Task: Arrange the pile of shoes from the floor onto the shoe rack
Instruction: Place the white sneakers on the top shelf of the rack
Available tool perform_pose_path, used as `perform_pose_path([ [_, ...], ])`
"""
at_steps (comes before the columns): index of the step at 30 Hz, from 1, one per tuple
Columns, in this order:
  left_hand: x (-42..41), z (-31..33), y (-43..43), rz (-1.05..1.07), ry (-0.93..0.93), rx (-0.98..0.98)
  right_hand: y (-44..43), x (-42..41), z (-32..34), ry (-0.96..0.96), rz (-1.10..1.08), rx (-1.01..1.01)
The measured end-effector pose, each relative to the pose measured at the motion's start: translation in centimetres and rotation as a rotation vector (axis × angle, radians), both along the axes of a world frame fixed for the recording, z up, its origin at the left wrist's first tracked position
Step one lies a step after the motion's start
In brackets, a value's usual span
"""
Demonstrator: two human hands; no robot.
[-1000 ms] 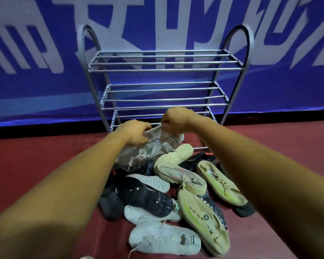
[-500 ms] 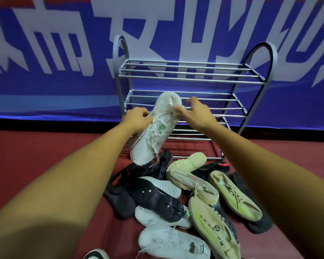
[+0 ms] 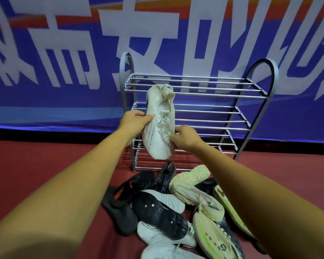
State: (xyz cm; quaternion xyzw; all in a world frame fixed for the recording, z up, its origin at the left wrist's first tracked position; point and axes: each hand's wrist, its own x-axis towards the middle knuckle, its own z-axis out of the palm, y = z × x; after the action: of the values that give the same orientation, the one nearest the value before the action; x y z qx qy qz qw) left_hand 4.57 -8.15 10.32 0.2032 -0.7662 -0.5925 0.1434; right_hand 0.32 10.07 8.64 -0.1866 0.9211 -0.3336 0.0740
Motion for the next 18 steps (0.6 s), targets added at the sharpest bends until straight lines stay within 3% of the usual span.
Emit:
perform_pose_path([
  [9,0.6,1.1,-2.7,-0.15,0.058,0.122,-2.3,-0.5,0.8,0.074,-0.078,-0.202],
  [18,0.3,1.0,-3.9,-0.103,0.166,0.366,-3.4,0.2,2.6,0.31,-0.127,-0.301],
])
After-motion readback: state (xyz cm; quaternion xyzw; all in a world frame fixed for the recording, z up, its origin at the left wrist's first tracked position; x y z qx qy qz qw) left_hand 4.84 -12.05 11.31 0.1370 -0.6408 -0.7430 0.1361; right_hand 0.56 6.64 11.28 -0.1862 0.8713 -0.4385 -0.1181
